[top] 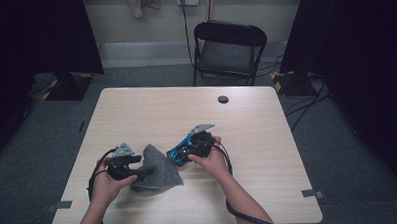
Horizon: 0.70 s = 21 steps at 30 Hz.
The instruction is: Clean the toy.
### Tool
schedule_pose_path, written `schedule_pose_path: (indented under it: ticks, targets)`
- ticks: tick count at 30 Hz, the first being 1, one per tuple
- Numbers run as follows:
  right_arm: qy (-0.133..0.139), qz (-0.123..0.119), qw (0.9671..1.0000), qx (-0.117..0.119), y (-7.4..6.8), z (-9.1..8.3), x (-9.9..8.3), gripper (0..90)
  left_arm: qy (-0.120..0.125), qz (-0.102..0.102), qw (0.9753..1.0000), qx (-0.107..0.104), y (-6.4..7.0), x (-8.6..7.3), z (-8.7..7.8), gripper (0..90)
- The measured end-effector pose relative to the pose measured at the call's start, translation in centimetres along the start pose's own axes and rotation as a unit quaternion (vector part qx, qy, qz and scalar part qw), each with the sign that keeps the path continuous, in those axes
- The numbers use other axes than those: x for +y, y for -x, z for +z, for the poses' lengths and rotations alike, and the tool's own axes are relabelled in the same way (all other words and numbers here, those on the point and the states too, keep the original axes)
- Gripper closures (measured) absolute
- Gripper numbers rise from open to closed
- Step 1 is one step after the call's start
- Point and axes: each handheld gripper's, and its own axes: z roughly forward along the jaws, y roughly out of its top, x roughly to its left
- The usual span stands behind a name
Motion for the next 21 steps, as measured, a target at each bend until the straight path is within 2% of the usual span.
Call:
schedule_pose_path:
  ticks: [2,4,8,9,11,12,13,20,21]
  targets:
    - [0.001,-0.001,1.0000,0.000,0.0,0.0,0.0,7.5,0.010,-0.021,0.9997,0.013,0.6,0.1,-0.2,20.1]
    - [0.002,-0.001,1.0000,0.000,0.0,0.0,0.0,7.5,0.021,-0.032,0.9991,0.019,1.3,0.2,-0.2,20.4]
    - [0.005,0.001,1.0000,-0.001,0.0,0.0,-0.1,7.5,0.024,-0.014,0.9987,0.042,2.9,0.2,0.6,20.6]
    - [0.006,0.001,1.0000,-0.001,0.0,0.0,-0.1,7.5,0.017,-0.012,0.9989,0.042,3.3,0.1,1.0,20.1]
    - [0.005,0.001,1.0000,-0.001,0.0,0.0,-0.1,7.5,0.008,-0.008,0.9984,0.055,3.5,-0.2,1.6,20.0]
    - [0.005,0.001,1.0000,-0.001,0.0,0.0,-0.1,7.5,0.008,-0.008,0.9984,0.055,3.5,-0.2,1.6,19.3]
    - [0.002,0.000,1.0000,-0.001,0.0,0.0,0.0,7.5,-0.011,-0.019,0.9978,0.062,3.3,-0.8,2.4,18.0]
    - [0.003,0.000,1.0000,-0.001,0.0,0.0,-0.1,7.5,-0.029,-0.036,0.9969,0.064,3.1,-1.5,3.8,14.5]
    - [0.004,0.000,1.0000,-0.001,0.0,0.0,-0.1,7.5,-0.030,-0.032,0.9970,0.064,3.0,-1.5,4.0,14.6]
